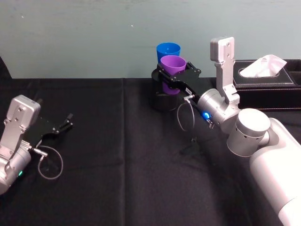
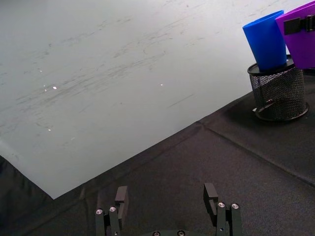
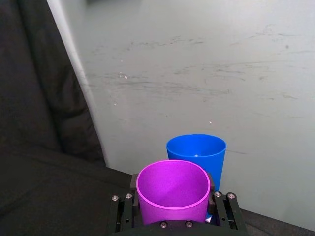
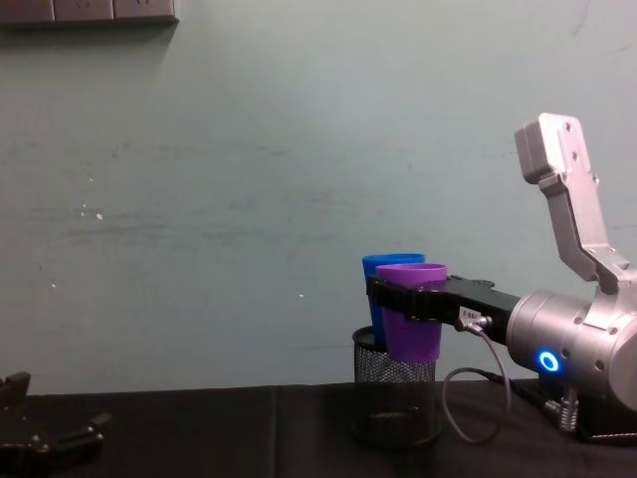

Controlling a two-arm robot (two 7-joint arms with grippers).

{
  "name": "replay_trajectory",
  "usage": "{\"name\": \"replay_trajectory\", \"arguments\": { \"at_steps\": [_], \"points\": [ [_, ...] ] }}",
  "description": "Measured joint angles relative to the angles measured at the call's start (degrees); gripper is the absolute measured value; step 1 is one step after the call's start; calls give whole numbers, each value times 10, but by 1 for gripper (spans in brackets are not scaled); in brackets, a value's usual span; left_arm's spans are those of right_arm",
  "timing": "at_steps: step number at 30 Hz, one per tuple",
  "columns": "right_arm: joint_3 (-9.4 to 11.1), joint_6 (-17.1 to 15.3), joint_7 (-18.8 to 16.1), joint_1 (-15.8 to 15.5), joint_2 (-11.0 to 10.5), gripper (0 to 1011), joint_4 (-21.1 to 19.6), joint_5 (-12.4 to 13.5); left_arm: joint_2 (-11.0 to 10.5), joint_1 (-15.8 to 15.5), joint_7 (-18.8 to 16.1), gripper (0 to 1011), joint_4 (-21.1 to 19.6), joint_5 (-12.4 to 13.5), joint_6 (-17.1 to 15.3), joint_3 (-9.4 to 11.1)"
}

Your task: Pick up one cup with a gripper and tap it against the other cup.

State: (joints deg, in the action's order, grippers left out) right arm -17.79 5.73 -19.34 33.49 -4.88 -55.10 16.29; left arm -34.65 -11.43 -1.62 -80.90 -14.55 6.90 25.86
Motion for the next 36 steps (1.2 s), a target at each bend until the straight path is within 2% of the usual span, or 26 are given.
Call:
{"name": "replay_trajectory", "arguments": {
  "at_steps": [36],
  "points": [
    [0,0,0,0,0,734,0,0,0,0,0,1000,0,0,0,0]
  ]
}}
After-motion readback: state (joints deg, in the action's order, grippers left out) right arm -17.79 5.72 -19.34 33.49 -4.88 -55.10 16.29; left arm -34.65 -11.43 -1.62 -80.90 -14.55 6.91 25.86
